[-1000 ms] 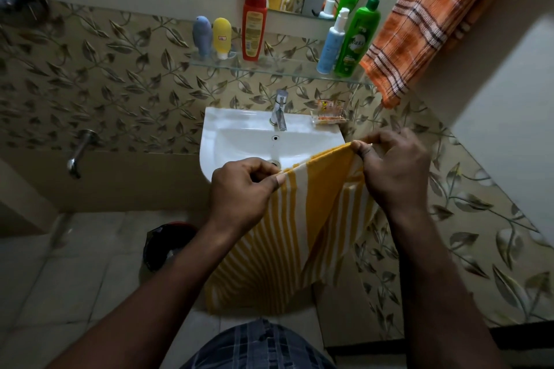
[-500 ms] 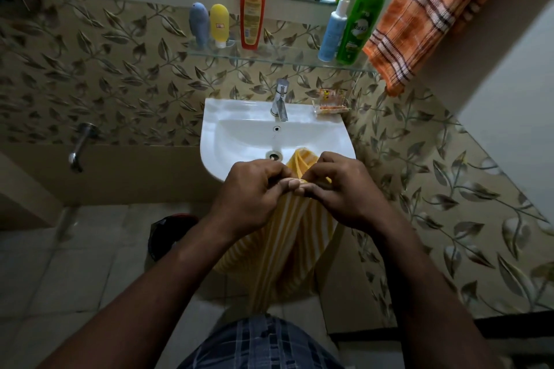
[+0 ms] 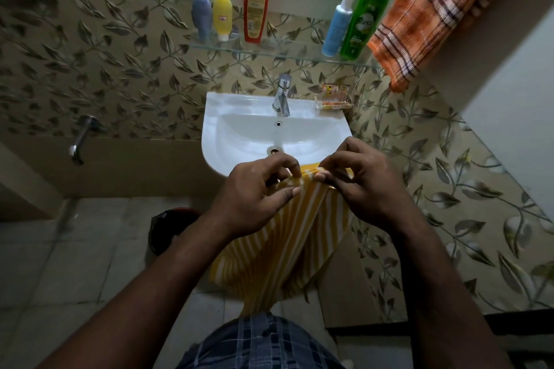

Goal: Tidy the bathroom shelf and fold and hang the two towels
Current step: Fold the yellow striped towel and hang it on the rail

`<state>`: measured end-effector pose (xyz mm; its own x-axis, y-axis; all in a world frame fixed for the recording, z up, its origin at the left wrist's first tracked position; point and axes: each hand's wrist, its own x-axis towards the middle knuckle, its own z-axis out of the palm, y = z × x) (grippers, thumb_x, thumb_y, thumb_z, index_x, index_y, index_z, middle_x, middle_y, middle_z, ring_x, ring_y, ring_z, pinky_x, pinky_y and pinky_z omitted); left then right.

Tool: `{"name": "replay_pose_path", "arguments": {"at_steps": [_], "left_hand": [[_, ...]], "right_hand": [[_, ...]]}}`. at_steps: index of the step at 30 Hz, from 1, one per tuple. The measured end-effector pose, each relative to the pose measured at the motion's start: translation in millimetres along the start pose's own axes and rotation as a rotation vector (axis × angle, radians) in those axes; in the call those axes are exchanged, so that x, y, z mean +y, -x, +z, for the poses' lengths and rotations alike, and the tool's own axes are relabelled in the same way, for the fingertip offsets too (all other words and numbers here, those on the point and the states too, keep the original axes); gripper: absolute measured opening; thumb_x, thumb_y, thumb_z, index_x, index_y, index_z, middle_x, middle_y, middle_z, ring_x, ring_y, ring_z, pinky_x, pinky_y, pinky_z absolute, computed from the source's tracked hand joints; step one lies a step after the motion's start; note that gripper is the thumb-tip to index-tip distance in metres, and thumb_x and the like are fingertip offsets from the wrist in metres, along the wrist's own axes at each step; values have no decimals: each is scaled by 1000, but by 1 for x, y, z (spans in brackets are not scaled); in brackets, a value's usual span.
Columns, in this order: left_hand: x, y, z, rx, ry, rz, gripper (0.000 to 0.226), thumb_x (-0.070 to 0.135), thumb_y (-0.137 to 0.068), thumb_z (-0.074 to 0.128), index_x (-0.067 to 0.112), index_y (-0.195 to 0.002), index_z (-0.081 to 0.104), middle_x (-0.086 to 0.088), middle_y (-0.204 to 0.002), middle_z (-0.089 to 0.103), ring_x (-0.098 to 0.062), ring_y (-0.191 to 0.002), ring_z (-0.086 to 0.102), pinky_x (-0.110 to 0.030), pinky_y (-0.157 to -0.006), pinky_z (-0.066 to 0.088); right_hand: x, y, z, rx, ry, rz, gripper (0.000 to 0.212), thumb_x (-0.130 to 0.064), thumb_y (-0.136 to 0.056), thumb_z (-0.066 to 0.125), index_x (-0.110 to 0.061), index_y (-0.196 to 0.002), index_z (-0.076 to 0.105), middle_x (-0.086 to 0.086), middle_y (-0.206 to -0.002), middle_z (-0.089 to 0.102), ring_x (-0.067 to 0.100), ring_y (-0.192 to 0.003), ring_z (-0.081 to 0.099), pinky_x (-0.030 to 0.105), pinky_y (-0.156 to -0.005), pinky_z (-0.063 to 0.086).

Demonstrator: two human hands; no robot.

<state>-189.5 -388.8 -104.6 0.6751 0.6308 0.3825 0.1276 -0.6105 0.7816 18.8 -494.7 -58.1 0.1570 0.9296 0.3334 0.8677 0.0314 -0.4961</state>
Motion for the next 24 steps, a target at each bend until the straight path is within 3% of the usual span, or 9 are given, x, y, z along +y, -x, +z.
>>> {"name": "replay_pose_path", "arguments": {"at_steps": [6,10,14,18,21,24], "left_hand": [[3,-2,4,-18,-48,-10,23,35,-86,79,34,-106,68,16,-84,70,-4,-77,69,-24,-68,55],[4,-10,4,-178,-215,44,23,50,-83,70,34,-100,68,17,-78,62,-4,-71,61,-30,-62,51],[2,-9,6,-312,-253,110,41,65,-85,60,28,-94,75,17,-86,56,-3,-75,56,-30,-62,49],[-1,-6,6,-321,-327,100,51,69,-88,51,23,-72,67,12,-74,50,-5,-64,52,-29,-56,41],[-9,-1,6,-357,-377,82,58,70,-89,49,19,-70,67,8,-72,51,-8,-62,52,-33,-57,44],[-17,3,6,-274,-407,85,58,67,-89,49,17,-65,64,7,-69,47,-9,-58,49,-34,-55,43]], "right_hand": [[1,0,-2,20,29,-22,13,-28,-88,83,-18,-94,79,-4,-87,57,8,-77,57,13,-64,40],[0,2,-1,25,70,-30,11,-26,-88,84,-18,-95,79,-4,-87,56,8,-76,56,9,-64,38],[-1,0,-5,66,45,-9,12,-26,-88,83,-17,-95,79,-3,-86,56,8,-77,57,10,-64,40],[4,1,-14,141,92,53,13,-26,-88,82,-16,-94,80,0,-87,58,12,-78,56,11,-66,39],[12,1,-22,231,136,141,16,-29,-88,83,-15,-95,80,-1,-89,60,13,-80,57,11,-66,38],[18,-1,-22,285,166,216,17,-31,-89,81,-15,-95,80,1,-89,60,16,-82,58,24,-69,39]]}}
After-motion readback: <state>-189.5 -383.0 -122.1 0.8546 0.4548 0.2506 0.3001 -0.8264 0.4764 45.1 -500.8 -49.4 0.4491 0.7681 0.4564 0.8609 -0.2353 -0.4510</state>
